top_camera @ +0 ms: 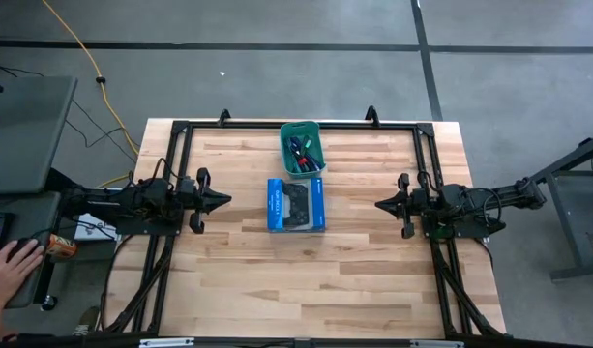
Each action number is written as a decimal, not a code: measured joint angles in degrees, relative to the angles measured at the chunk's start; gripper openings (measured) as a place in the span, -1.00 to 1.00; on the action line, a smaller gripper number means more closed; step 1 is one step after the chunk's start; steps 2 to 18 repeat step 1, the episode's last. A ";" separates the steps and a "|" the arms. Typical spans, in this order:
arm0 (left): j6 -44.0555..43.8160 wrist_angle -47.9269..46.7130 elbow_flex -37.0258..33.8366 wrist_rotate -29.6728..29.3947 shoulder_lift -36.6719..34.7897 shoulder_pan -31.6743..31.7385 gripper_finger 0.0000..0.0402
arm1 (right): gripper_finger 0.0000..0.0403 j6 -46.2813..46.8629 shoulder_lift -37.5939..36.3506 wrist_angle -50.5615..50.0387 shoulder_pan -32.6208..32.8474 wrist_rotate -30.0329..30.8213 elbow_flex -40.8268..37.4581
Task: Pick and place USB-C Cables
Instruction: Return to Home Position
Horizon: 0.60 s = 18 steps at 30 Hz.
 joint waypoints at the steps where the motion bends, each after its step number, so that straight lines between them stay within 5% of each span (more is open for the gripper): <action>1: -0.02 0.02 0.00 0.02 0.00 0.00 -0.98 | -1.00 0.02 0.00 -0.01 0.02 -0.01 0.00; 18: -0.02 0.02 0.00 0.02 0.00 0.00 -0.98 | -1.00 0.02 0.00 -0.01 0.02 -0.01 0.00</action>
